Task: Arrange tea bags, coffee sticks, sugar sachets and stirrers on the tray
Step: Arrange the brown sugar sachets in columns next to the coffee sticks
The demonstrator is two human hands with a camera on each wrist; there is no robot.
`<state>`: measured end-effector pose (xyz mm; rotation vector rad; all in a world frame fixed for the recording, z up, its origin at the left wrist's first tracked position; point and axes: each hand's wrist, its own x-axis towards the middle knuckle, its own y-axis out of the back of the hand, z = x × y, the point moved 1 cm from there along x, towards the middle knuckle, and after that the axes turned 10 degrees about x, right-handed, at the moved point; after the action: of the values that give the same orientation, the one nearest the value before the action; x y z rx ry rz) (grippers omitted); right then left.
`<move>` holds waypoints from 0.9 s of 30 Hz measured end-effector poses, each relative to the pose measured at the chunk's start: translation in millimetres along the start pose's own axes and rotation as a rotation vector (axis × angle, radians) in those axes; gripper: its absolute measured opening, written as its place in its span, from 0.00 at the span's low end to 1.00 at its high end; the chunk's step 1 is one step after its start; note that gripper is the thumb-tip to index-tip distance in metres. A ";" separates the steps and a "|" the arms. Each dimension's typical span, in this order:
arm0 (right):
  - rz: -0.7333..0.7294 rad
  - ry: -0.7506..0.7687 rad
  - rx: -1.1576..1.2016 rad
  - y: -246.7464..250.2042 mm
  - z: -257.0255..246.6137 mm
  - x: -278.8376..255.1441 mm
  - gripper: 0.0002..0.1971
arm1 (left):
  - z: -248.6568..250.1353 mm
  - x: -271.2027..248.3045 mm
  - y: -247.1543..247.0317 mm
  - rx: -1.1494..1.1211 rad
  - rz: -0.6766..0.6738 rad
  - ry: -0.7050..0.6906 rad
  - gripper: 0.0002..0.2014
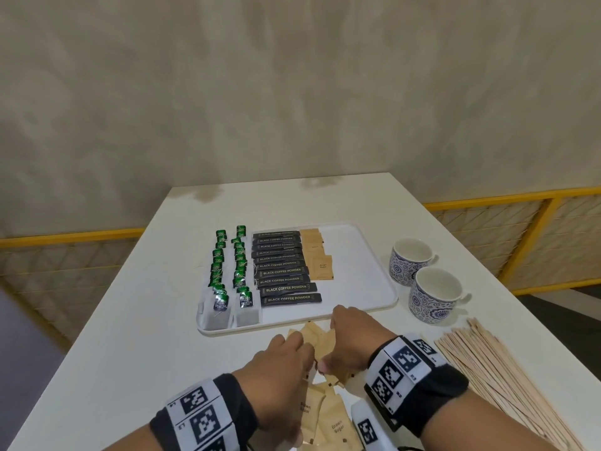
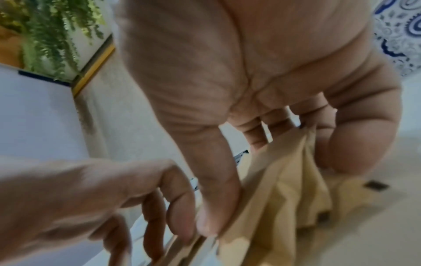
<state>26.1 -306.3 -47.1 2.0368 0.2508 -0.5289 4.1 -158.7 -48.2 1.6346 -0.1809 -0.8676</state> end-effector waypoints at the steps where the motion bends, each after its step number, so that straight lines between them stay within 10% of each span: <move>1: -0.015 -0.011 0.038 0.5 0.9 -0.5 0.38 | -1.7 0.2 -0.2 -0.014 0.010 -0.002 0.34; 15: -0.070 0.050 0.151 -0.4 5.3 -1.7 0.29 | -16.1 12.1 -4.2 -0.106 0.083 0.007 0.04; 19: -0.070 0.103 0.190 13.0 10.3 -3.2 0.27 | -33.8 8.6 5.9 -0.223 0.047 0.028 0.14; 27: -0.173 0.423 0.710 44.8 -5.9 -29.0 0.16 | -50.5 -1.8 22.0 -1.233 0.138 0.044 0.11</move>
<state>19.4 -322.4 3.6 2.8352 0.5562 -0.3022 41.6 -124.0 -27.3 0.4730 0.2455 -0.6090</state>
